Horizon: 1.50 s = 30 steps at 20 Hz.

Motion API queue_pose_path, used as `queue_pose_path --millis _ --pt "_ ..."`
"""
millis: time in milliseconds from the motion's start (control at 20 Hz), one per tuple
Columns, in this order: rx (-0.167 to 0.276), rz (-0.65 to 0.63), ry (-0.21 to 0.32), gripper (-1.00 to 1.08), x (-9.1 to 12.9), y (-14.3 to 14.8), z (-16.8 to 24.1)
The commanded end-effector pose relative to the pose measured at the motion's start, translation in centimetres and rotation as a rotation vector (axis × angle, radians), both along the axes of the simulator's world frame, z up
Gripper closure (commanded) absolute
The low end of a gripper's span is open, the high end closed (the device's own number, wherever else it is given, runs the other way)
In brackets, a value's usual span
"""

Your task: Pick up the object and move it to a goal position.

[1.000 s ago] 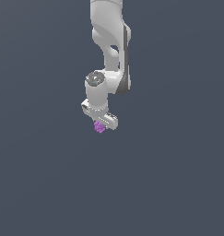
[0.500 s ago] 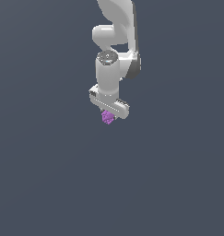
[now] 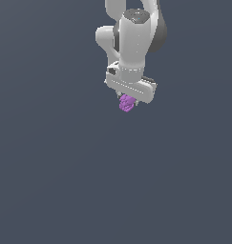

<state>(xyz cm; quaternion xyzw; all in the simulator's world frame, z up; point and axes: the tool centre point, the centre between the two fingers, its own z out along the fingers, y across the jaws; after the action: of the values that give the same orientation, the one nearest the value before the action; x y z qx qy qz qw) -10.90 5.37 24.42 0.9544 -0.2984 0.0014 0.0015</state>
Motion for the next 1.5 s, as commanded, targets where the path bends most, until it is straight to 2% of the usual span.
queue_pose_path --millis 0,900,1450 --pt "-0.001 -0.001 0.001 1.08 -0.5 1.6 2.6" --pt "0.001 0.001 0.001 1.08 -2.8 13.3 20.0" --pt "0.003 0.001 0.002 1.08 -3.2 17.1 25.6"
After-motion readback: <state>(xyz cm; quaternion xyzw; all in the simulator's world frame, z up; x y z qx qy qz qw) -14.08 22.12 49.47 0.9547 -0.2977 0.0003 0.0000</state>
